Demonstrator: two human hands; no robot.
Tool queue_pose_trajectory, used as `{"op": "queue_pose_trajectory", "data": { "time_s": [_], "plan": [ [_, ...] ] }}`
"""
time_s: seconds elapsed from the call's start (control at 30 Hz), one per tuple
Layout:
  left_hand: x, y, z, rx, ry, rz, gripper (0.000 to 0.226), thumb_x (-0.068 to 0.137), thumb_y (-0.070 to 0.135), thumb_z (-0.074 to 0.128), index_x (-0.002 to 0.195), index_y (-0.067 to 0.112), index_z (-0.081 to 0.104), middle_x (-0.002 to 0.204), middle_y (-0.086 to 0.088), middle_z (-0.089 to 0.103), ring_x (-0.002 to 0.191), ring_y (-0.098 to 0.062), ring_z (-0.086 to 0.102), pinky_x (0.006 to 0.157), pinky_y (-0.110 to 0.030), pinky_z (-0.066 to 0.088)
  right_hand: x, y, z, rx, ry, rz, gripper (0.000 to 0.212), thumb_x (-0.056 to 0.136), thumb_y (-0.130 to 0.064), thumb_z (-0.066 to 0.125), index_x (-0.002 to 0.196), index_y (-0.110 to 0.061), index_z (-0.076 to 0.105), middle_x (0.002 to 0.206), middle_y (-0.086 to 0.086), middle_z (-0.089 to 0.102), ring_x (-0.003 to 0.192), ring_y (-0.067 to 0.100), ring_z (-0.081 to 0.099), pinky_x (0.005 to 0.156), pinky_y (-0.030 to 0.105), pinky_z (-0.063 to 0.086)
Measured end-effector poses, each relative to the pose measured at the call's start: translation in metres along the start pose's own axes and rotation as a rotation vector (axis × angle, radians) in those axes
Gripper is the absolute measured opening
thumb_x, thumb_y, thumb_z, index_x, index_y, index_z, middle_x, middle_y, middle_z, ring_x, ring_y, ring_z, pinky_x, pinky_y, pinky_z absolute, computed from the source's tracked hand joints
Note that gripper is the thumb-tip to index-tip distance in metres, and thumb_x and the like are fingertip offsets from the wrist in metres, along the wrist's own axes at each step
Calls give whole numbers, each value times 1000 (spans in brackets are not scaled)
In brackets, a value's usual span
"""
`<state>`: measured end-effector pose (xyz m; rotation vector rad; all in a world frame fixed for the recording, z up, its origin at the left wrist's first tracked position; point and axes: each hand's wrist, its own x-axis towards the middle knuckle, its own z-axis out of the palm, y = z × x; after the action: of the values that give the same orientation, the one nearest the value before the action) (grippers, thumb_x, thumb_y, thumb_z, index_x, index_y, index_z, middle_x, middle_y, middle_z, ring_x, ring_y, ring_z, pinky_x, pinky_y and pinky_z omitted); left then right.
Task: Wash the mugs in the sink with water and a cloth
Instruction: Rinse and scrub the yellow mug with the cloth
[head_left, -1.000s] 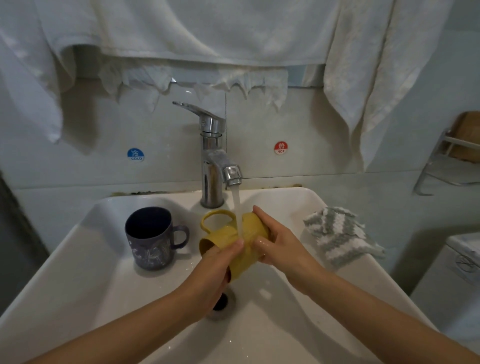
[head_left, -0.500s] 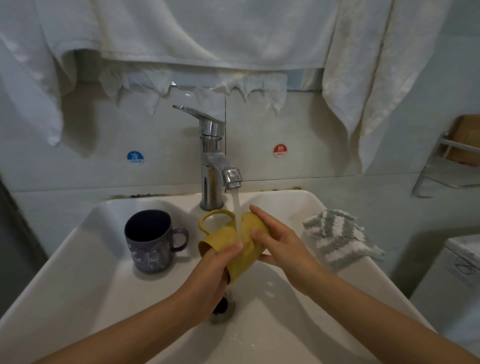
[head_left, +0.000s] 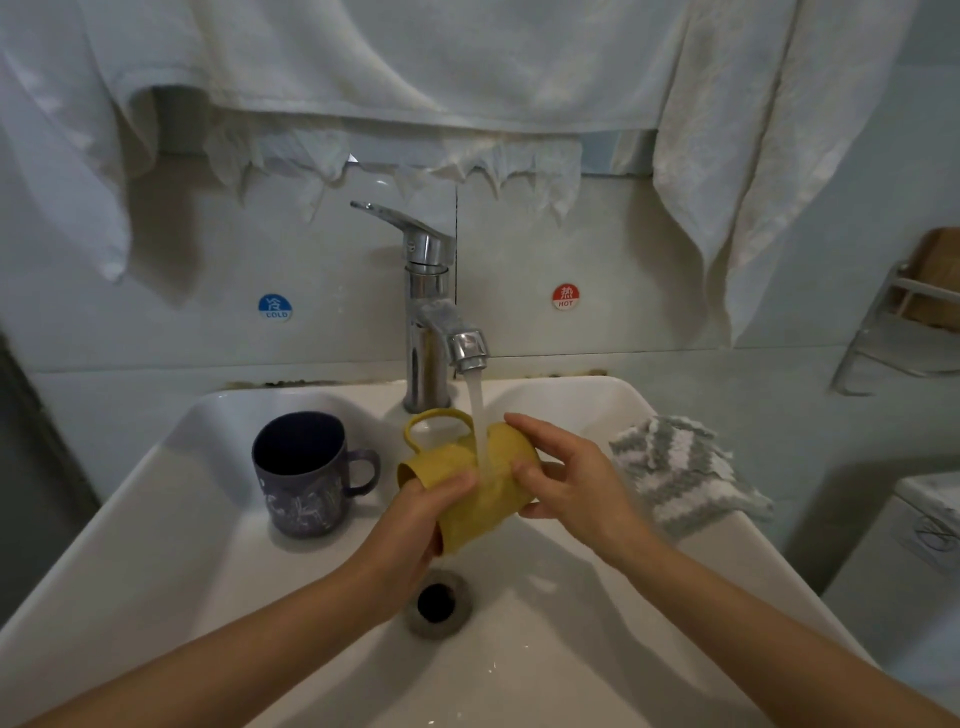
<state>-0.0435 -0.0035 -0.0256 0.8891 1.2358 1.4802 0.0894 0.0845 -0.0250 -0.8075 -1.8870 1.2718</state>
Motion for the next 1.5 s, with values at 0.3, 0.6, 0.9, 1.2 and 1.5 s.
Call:
{"op": "queue_pose_trajectory", "data": {
  "time_s": [0.3, 0.6, 0.9, 1.2, 1.5],
  "plan": [
    [1, 0, -4, 73, -40, 27, 45, 71, 36, 54, 115, 27, 49, 117, 1, 58, 105, -18, 57, 84, -30, 50, -2, 0, -2, -67, 52, -2, 43, 88, -17, 62, 129, -25, 54, 116, -8, 58, 92, 19, 66, 63, 31, 60],
    [5, 2, -9, 48, -45, 26, 48, 71, 32, 56, 117, 24, 50, 116, -1, 61, 105, -19, 59, 82, -30, 50, -3, -1, -3, -151, 11, -6, 51, 86, -12, 64, 133, -24, 50, 117, -13, 53, 99, 12, 59, 64, 23, 58],
    [-2, -9, -2, 116, -101, 21, 39, 77, 34, 66, 114, 31, 53, 117, 8, 63, 108, -12, 60, 87, -25, 49, -2, 7, 3, -285, 92, -56, 34, 88, -36, 60, 122, -36, 52, 103, -20, 56, 90, 16, 62, 73, 42, 56],
    [-3, -4, 1, 34, -61, -39, 53, 76, 33, 58, 127, 29, 46, 121, 5, 59, 109, -15, 57, 88, -28, 49, -2, 4, 7, -292, 15, -44, 52, 87, -49, 48, 137, -48, 32, 135, -11, 48, 123, 15, 48, 101, 43, 45],
    [-1, 0, 1, 1, 73, -74, 45, 78, 32, 66, 119, 18, 57, 119, -5, 63, 110, -25, 59, 100, -48, 45, -2, 0, 28, 57, -36, 239, 42, 94, -42, 46, 135, -35, 37, 128, -2, 48, 108, 17, 53, 77, 38, 58]
  ]
}}
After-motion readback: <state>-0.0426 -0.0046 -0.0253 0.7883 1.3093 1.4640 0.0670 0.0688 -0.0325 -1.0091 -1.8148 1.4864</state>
